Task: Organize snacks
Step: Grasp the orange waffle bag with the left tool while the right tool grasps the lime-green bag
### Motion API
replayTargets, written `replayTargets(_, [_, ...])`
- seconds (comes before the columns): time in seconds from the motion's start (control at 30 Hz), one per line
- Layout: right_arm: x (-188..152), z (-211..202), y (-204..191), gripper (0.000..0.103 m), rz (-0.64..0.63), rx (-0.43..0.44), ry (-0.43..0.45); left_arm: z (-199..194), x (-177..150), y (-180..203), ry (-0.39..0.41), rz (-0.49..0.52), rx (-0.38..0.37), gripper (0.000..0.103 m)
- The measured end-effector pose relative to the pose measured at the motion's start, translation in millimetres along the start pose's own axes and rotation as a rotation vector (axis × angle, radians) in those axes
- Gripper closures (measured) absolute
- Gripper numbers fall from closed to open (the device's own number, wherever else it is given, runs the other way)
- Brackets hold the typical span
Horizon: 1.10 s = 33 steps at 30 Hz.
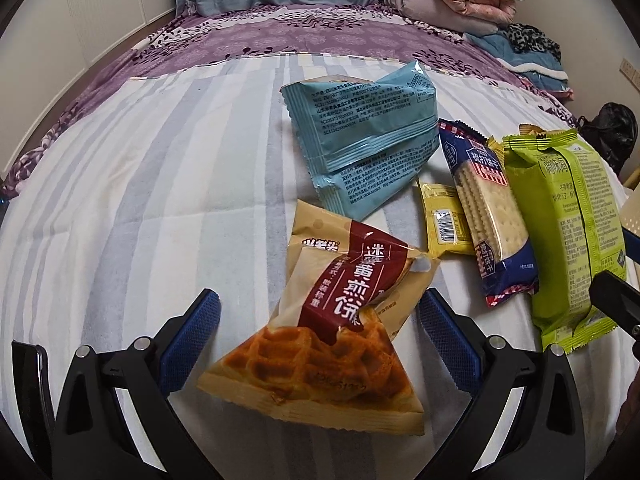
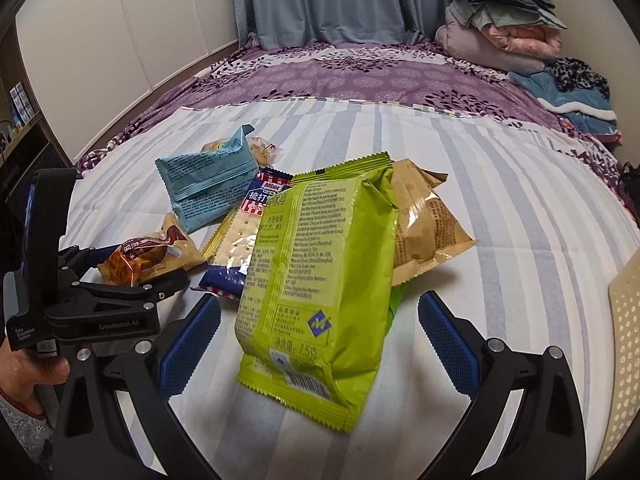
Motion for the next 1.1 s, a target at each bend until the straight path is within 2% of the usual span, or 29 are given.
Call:
replayTargets(0.2, [5.4,17.4,-3.9,0.005,-0.014,-0.015,-0.012,2.0,2.3,1.4,0.017,-0.016,0.022,0.002])
replayTargets(0.27, [6.7,21.9,-5.3,0.005,-0.031,-0.039,-0.009,-0.1,3.2,-0.5,0.03,-0.037,0.023,0.01])
replayTargets(0.33, [8.2,25.9,-6.6,0.005,-0.05,-0.062,-0.007,-3.4,4.1,-5.7,0.042,-0.058,0.025,0.031])
replayTargets(0.37, [8.4,27.1,-6.8,0.005,-0.058,-0.073,-0.005,-4.7,4.4,-8.8,0.043,-0.072,0.016,0.032])
replayTargets(0.63, [9.1,31.7,-1.6,0.005,-0.09,-0.157,0.021,-22.0,1.8,-30.7,0.072,-0.154,0.009,0.034])
replayTargets(0.7, [8.8,29.9,0.4,0.009,-0.086,-0.162,0.029,-27.0,0.6,-32.3,0.08,-0.158,0.008,0.034])
replayTargets(0.77, [7.9,25.6,-0.7,0.024,-0.103,-0.181,0.042,-32.1,-0.3,-32.8,0.086,-0.161,0.006,0.034])
replayTargets(0.93, [5.1,13.2,2.0,0.027,-0.084,-0.167,0.065,-41.7,-1.0,-34.6,0.1,-0.169,-0.004,0.034])
replayTargets(1.1, [6.6,-13.0,3.6,0.027,-0.073,-0.152,0.125,-52.7,-3.2,-31.9,0.12,-0.162,0.001,0.034])
Point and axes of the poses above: each gripper's, at about its wrist camera, not at the fingertips, and z roughly the way its jaws point, y to its right, x to its top, the point moved 2 cm from there along z, roughly the way its jaws point, and after that the axes turned 10 degrees about x, right-handed, at the moved point
